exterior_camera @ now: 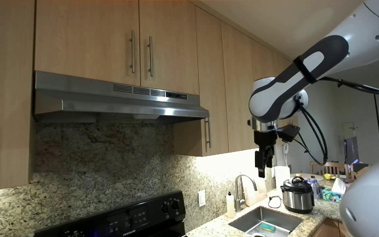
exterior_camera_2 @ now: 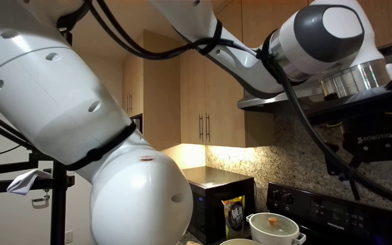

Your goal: Turn on the stove light

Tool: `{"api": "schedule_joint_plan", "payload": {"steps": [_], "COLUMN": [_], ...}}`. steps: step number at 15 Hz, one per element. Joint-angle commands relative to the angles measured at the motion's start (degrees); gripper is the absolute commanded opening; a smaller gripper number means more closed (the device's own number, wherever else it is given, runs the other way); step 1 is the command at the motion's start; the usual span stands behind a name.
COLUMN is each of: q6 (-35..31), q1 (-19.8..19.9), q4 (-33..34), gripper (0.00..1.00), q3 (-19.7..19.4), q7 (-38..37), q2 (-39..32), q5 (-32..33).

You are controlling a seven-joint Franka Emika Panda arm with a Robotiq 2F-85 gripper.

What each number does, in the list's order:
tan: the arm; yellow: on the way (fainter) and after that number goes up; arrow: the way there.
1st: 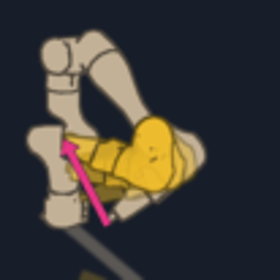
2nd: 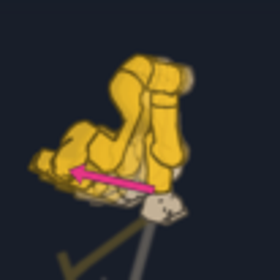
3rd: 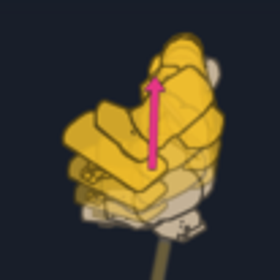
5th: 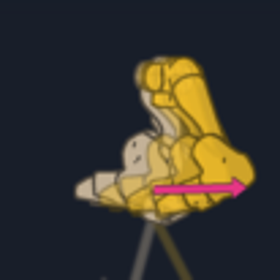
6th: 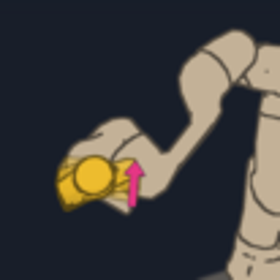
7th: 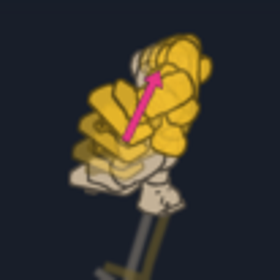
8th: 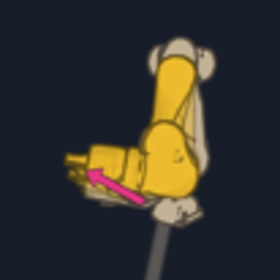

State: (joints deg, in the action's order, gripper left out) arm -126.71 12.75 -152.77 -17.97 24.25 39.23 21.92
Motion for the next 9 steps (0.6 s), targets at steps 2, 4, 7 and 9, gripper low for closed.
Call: {"api": "schedule_joint_plan", "payload": {"steps": [2,4,7,9], "q6": [-2.40,-3.54,-5.53,-6.77], "q1": [-1.06,-1.57,-1.93,-2.80], "q4": [4.25,6.29,7.85,8.49], "gripper": [1.00,1.00,1.00,1.00], "q3": [2.74,3.11,3.00,2.50], "q7": [-0.33,-0.94,-1.39,-0.50], "q2": [0.43,0.59,1.53,2.11], "q5": [0.52,-0.17,-0.70,-1.64]}}
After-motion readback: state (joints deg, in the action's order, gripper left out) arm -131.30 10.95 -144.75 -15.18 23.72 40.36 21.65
